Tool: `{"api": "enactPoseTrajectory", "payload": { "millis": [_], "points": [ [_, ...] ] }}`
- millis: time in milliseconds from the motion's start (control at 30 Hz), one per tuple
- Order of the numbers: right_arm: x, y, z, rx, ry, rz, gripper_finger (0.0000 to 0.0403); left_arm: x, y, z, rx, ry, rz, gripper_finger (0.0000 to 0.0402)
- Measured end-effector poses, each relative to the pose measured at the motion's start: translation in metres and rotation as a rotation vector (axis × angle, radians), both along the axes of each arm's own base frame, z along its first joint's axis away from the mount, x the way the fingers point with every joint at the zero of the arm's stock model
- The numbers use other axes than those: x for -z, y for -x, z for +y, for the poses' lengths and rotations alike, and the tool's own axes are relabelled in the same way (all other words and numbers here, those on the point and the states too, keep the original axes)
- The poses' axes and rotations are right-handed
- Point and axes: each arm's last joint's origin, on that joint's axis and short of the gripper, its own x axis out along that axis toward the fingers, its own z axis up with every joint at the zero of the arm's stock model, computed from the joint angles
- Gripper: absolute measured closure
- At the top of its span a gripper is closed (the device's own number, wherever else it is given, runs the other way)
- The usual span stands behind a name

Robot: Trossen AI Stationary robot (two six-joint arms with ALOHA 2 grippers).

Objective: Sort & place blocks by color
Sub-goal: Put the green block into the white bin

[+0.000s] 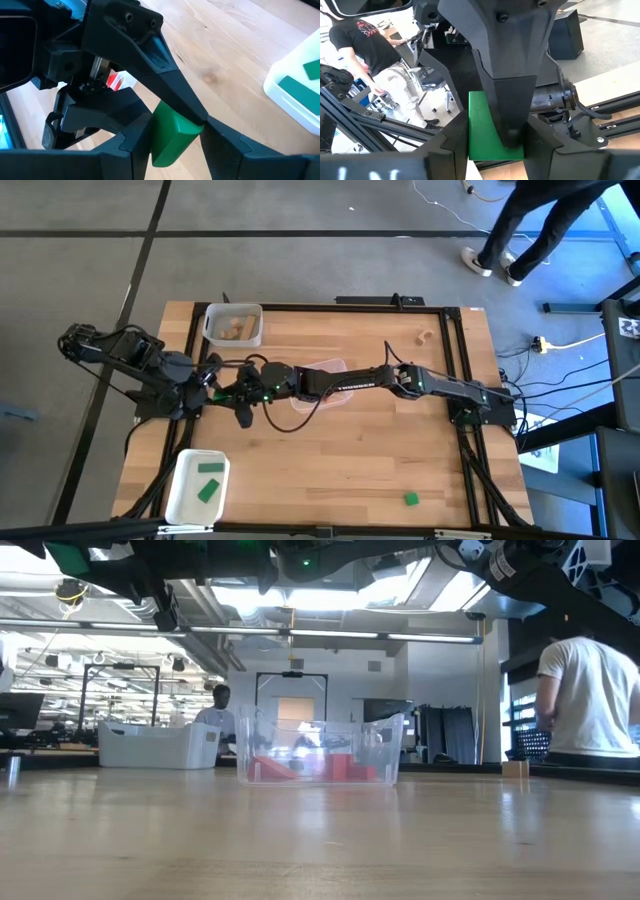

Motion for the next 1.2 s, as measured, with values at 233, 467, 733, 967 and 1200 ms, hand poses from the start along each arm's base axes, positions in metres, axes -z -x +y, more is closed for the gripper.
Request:
{"api": "enactPoseTrajectory", "payload": {
  "millis": [233,467,733,967,1200],
  "points": [
    [0.0,0.0,0.0,-0.001,-0.002,0.001,0.0272,0.001,-0.001,0.0,-0.013,0.004,0.011,0.0259],
    [0.0,0.0,0.0,-0.035,-0.017,0.003,0.0272,0.001,-0.001,0.0,0.003,-0.008,0.009,0.0298],
    [0.0,0.0,-0.002,-0.05,-0.079,0.013,0.0264,0.001,-0.001,-0.001,0.01,-0.011,0.007,0.0306],
    [0.0,0.0,-0.014,-0.143,-0.146,0.031,0.0218,0.001,-0.002,-0.001,-0.044,0.05,0.022,0.0314],
    [0.001,0.001,-0.02,-0.266,-0.161,0.057,0.0213,0.002,0.001,-0.003,-0.025,0.14,0.078,0.0313]
  ]
}}
